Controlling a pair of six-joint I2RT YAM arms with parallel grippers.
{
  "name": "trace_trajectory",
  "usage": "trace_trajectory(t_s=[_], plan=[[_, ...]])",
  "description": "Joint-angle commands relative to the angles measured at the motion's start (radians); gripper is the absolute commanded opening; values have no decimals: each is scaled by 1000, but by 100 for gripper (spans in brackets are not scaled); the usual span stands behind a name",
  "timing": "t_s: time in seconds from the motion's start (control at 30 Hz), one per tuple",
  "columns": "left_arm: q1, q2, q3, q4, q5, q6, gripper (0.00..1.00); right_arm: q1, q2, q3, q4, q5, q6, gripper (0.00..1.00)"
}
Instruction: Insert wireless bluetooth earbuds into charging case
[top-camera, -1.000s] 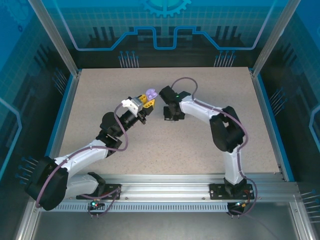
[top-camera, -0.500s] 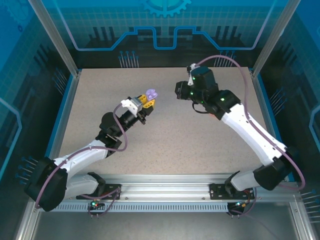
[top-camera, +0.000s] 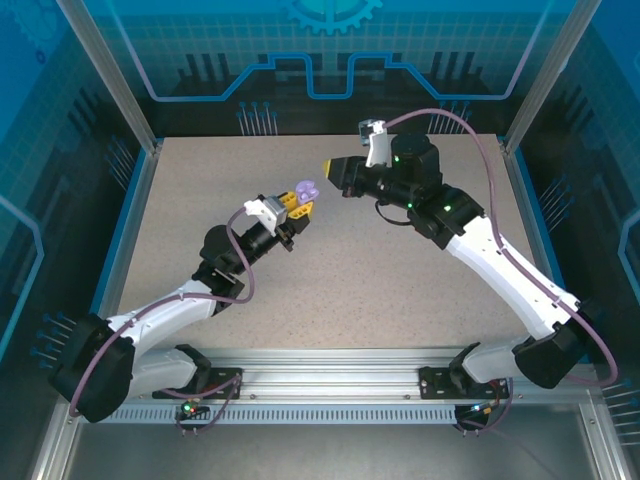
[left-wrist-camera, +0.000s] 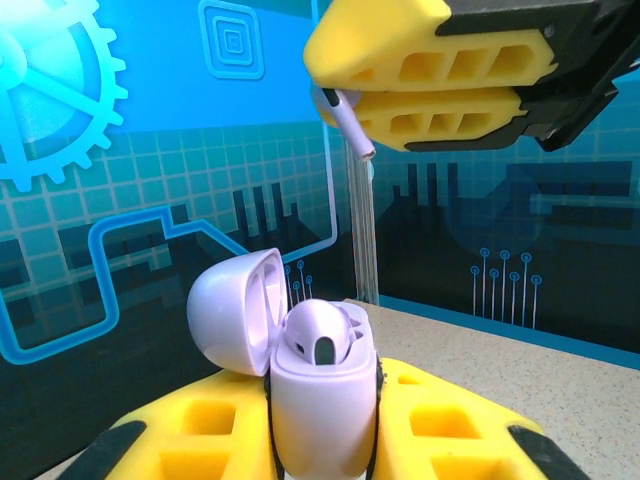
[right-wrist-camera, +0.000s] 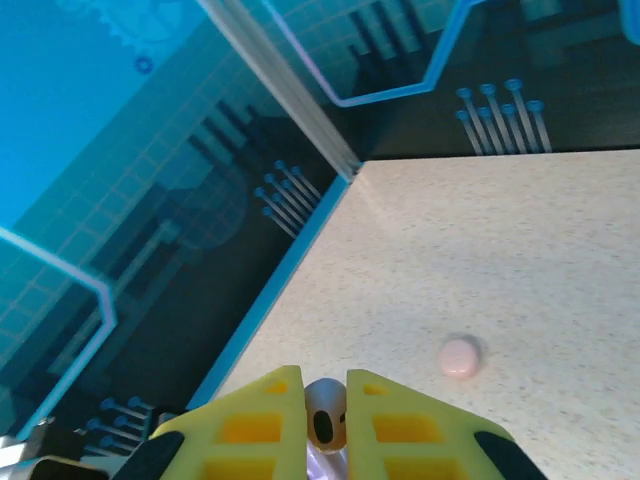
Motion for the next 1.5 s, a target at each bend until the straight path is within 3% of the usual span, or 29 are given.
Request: trace_trajectory(t_s=[0.0, 0.57, 1.33, 1.47], plan=[[-10, -8, 44, 15, 18, -18, 0, 19, 9, -34, 102, -69, 11, 13], [-12, -5, 53, 39, 10, -33, 0, 45, 9, -173, 263, -52, 60, 13], [-11, -9, 67, 40, -7, -21, 0, 71, -63, -296, 257, -26, -8, 12], [-13, -8, 70, 36, -6, -22, 0, 72, -59, -289, 247, -9, -8, 20]])
